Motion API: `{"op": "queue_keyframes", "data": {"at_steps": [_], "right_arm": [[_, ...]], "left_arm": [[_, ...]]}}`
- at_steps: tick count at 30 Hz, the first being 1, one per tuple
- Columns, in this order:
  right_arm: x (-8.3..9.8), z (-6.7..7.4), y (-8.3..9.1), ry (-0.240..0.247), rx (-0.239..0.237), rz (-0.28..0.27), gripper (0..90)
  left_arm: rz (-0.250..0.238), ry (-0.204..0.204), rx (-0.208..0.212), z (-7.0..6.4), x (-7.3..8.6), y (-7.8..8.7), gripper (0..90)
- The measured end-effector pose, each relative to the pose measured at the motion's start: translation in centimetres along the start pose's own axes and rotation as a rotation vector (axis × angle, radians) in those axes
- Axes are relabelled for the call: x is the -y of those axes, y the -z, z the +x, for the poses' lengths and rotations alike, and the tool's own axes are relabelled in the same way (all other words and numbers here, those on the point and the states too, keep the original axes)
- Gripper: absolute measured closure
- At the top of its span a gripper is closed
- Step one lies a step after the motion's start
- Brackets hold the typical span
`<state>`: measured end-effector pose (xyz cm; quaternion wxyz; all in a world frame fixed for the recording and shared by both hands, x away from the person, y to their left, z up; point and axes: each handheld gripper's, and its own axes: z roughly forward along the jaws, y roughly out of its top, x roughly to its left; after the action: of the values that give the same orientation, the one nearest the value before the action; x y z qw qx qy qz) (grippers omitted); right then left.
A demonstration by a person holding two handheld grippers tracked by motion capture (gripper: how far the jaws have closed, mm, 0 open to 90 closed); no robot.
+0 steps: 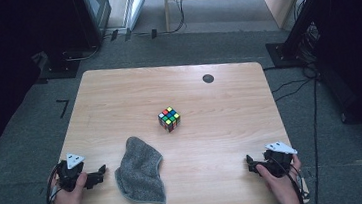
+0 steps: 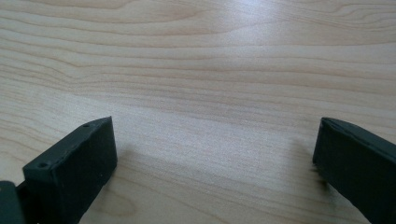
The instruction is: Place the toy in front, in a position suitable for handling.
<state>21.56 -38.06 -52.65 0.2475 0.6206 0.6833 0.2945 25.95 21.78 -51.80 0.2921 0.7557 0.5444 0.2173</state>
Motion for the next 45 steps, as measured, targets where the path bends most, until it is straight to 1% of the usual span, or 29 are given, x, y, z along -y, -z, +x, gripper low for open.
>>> {"op": "queue_keyframes", "data": {"at_steps": [5,8,13,16,19,23,24,28,31,35,38,40,41,43,45], "right_arm": [[0.0,0.0,0.0,0.001,0.000,0.000,0.0],[0.0,0.0,0.0,0.003,-0.003,0.000,0.0],[0.1,-0.2,0.1,0.010,-0.010,0.005,0.0],[0.0,-0.2,0.2,-0.004,0.009,0.003,0.7],[-0.1,-0.1,0.1,0.002,0.026,-0.007,1.2],[-0.3,0.3,-0.1,0.016,0.015,-0.006,1.1],[-0.4,0.4,-0.1,0.023,0.012,-0.007,1.2],[-0.7,0.8,-0.4,0.024,-0.003,0.001,1.2],[-0.9,1.0,-0.7,0.024,-0.010,0.000,1.2],[-1.0,1.0,-0.8,0.023,-0.016,-0.001,1.3],[-0.9,1.0,-0.7,0.030,-0.018,-0.012,1.4],[-0.9,1.0,-0.5,0.035,-0.021,-0.022,1.4],[-0.9,1.0,-0.5,0.038,-0.023,-0.026,1.4],[-1.1,1.0,-0.5,0.027,-0.036,-0.035,1.4],[-1.2,1.0,-0.5,0.029,-0.037,-0.038,1.4]], "left_arm": [[0.001,0.003,-0.002,0.0,0.1,0.1,0.0],[0.004,0.000,0.000,0.1,0.0,0.0,0.0],[0.005,0.007,-0.005,0.0,-0.3,-0.2,0.0],[0.005,0.006,-0.004,0.0,-0.3,-0.2,0.0],[0.001,0.013,0.003,0.1,-0.2,-0.1,0.0],[-0.009,0.027,0.012,0.3,-0.2,0.0,0.0],[-0.012,0.026,0.013,0.3,-0.1,0.1,0.0],[-0.009,0.008,0.010,0.1,0.1,0.2,0.0],[-0.005,0.006,0.011,0.0,0.3,0.4,0.0],[-0.006,0.013,0.014,0.0,0.3,0.3,0.0],[-0.007,0.007,0.012,0.0,0.2,0.3,0.0],[-0.015,0.007,0.013,0.0,0.2,0.4,0.0],[-0.018,0.009,0.014,0.0,0.2,0.4,0.0],[-0.021,0.015,0.017,0.0,0.1,0.4,0.0],[-0.027,0.022,0.020,0.0,0.1,0.4,0.0]]}}
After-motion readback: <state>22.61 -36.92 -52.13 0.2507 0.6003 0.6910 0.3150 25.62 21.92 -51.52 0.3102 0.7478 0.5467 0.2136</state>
